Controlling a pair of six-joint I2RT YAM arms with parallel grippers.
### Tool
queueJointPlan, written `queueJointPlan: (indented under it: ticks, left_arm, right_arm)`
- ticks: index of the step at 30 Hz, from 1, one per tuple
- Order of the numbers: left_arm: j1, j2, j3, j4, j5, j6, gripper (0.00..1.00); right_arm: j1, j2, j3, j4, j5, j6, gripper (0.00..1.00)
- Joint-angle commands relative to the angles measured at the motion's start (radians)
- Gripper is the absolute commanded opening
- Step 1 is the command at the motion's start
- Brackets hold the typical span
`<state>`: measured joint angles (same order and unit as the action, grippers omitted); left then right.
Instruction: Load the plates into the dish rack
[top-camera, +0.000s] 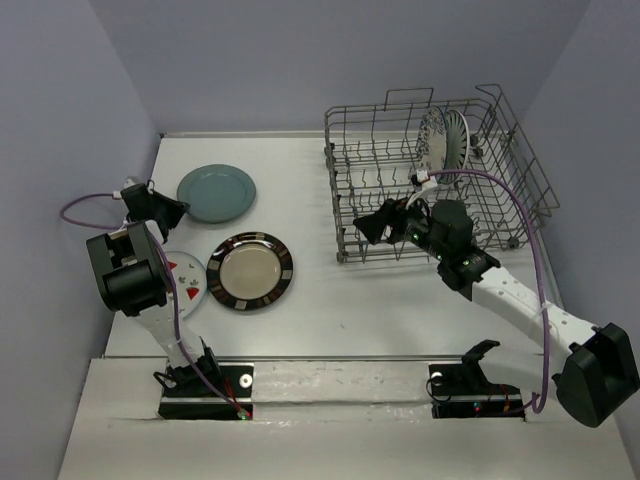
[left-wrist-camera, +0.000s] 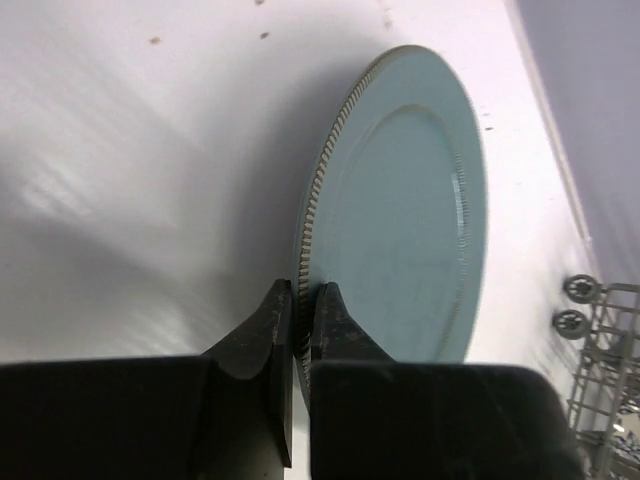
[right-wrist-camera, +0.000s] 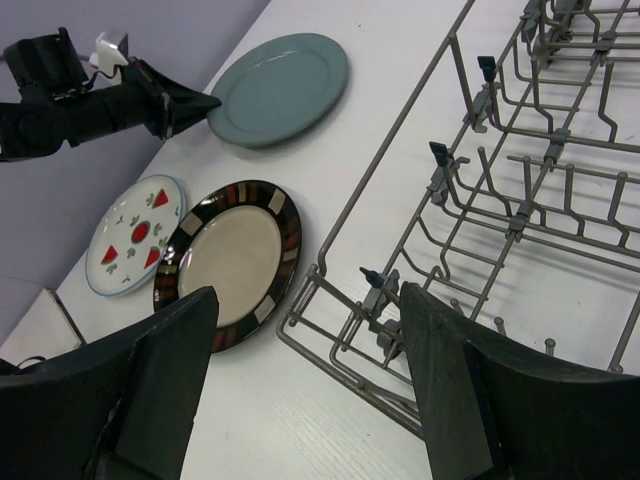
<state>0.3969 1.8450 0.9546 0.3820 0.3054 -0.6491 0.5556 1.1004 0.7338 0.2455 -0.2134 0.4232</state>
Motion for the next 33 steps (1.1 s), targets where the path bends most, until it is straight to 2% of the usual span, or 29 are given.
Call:
queueJointPlan:
  ticks: [1,9,12,16,26,33]
  left_arm:
    - [0.003,-0.058,-0.034,0.041,-0.012,0.017,0.06]
    - [0.002,-0.190,-0.089,0.145,0.076,-0.066,0.06]
    - [-0.006,-0.246,-0.154,0.274,0.116,-0.136,0.06]
    - [-0.018,-0.297,-0.212,0.359,0.135,-0.190,0.06]
    - [-0.018,-0.360,-0.237,0.448,0.161,-0.242,0.06]
    - [-0.021,-0.440,-0.257,0.515,0.189,-0.294,0.06]
  right_arm:
    - [0.001,-0.008,0.041,0.021,0.008,0.006,0.78]
    - [0.001,-0.024,0.070,-0.017,0.013,0.034,0.78]
    - [0.010,0.021,0.104,-0.040,-0.014,0.040,0.78]
    - [0.020,0.062,0.137,-0.043,-0.044,0.049,0.78]
    - [0.038,0.124,0.193,-0.052,-0.041,0.066,0.78]
    - [0.072,0.223,0.263,-0.064,-0.049,0.042,0.78]
